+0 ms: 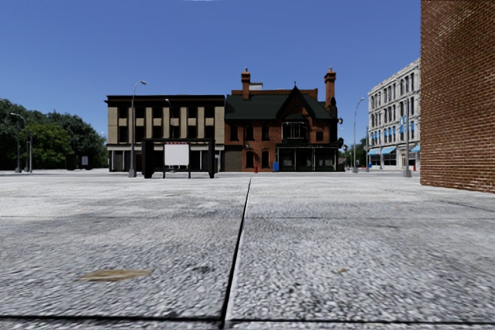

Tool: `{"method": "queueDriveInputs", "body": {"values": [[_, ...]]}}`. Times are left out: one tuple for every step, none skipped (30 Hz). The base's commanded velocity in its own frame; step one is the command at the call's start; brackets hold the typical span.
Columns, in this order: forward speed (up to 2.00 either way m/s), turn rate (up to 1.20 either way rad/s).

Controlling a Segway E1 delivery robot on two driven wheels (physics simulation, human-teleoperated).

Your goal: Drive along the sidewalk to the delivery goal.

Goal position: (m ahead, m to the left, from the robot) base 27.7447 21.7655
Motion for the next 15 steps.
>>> {"method": "queueDriveInputs", "body": {"values": [[1.51,0.57],[1.51,0.57],[1.51,0.57],[1.51,0.57],[1.51,0.57],[1.51,0.57],[1.51,0.57],[1.51,0.57],[1.51,0.57],[1.51,0.57],[1.51,0.57],[1.52,0.57],[1.52,0.57],[1.52,0.57],[1.52,0.57]]}}
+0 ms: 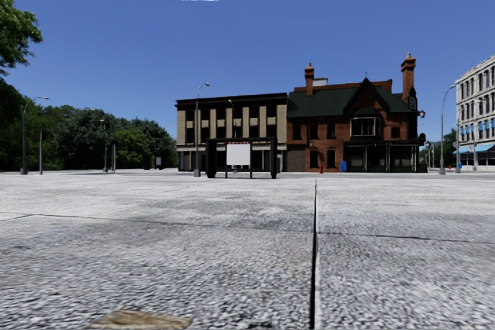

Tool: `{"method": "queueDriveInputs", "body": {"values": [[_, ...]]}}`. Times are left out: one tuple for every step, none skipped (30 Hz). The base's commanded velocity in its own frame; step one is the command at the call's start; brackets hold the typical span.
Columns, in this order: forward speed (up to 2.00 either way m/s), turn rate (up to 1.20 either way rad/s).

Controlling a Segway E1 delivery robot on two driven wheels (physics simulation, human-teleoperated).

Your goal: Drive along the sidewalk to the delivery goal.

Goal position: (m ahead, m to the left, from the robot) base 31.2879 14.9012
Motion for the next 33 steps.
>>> {"method": "queueDriveInputs", "body": {"values": [[1.52,0.57],[1.53,0.57],[1.53,0.57],[1.53,0.57],[1.53,0.57],[1.58,0.57],[1.63,0.57],[1.65,0.57],[1.65,0.57],[1.66,0.57],[1.67,0.57],[1.67,0.57],[1.67,0.57],[1.67,0.57],[1.67,0.57],[1.67,0.57],[1.67,0.57],[1.67,0.57],[1.67,0.57],[1.67,0.57],[1.67,0.57],[1.67,0.57],[1.67,0.57],[1.67,0.57],[1.67,0.57],[1.67,0.57],[1.67,0.57],[1.67,0.57],[1.67,0.57],[1.67,0.57],[1.67,0.57],[1.67,0.57],[1.67,0.57]]}}
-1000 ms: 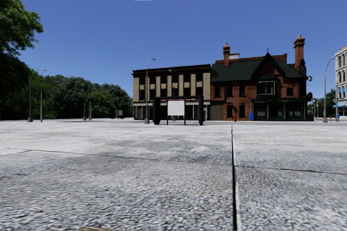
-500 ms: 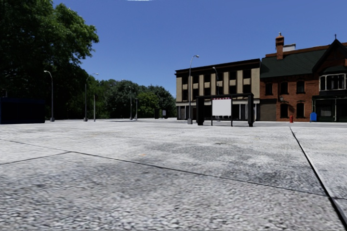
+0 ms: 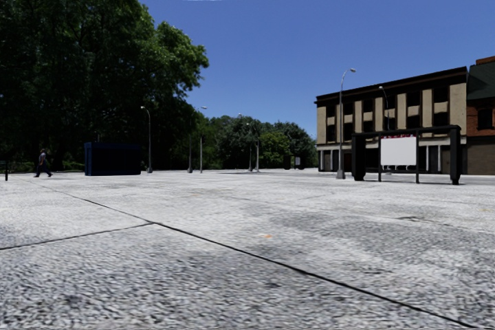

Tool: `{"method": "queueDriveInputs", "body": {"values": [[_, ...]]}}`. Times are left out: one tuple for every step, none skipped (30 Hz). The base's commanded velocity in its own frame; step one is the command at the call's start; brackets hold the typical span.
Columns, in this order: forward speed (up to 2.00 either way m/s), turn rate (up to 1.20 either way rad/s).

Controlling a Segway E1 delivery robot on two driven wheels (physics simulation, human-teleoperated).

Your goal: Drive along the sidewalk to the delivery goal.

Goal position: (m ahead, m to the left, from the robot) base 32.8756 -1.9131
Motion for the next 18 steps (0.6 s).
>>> {"method": "queueDriveInputs", "body": {"values": [[1.67,0.54],[1.67,0.47],[1.67,0.42],[1.67,0.42],[1.67,0.38],[1.67,0.27],[1.67,0.11],[1.67,0.11],[1.67,0.0],[1.67,0.0],[1.67,0.0],[1.67,0.0],[1.67,0.0],[1.67,0.0],[1.67,0.0],[1.67,0.0],[1.67,0.0],[1.67,0.0]]}}
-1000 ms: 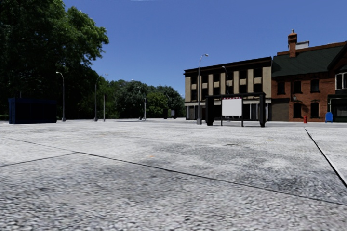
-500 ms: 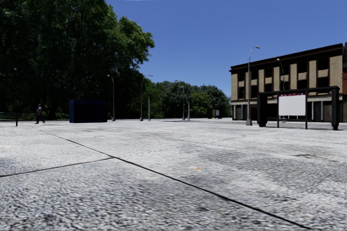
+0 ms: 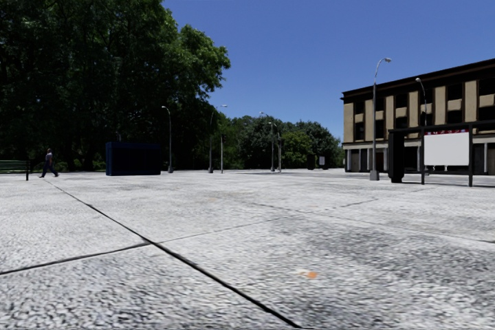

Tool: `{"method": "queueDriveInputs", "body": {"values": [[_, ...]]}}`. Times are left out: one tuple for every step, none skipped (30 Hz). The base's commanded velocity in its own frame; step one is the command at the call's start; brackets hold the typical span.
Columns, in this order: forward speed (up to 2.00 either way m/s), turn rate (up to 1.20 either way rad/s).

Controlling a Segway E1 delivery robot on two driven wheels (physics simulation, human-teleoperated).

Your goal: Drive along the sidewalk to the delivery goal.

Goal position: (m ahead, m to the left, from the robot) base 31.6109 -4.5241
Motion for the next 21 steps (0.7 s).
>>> {"method": "queueDriveInputs", "body": {"values": [[1.67,0.0],[1.68,0.0],[1.68,0.0],[1.68,0.0],[1.69,0.0],[1.7,0.0],[1.7,0.0],[1.7,0.0],[1.7,0.0],[1.7,0.0],[1.7,0.0],[1.7,0.0],[1.7,0.02],[1.7,0.08],[1.7,0.08],[1.7,0.12],[1.7,0.17],[1.7,0.19],[1.7,0.19],[1.7,0.2],[1.7,0.21]]}}
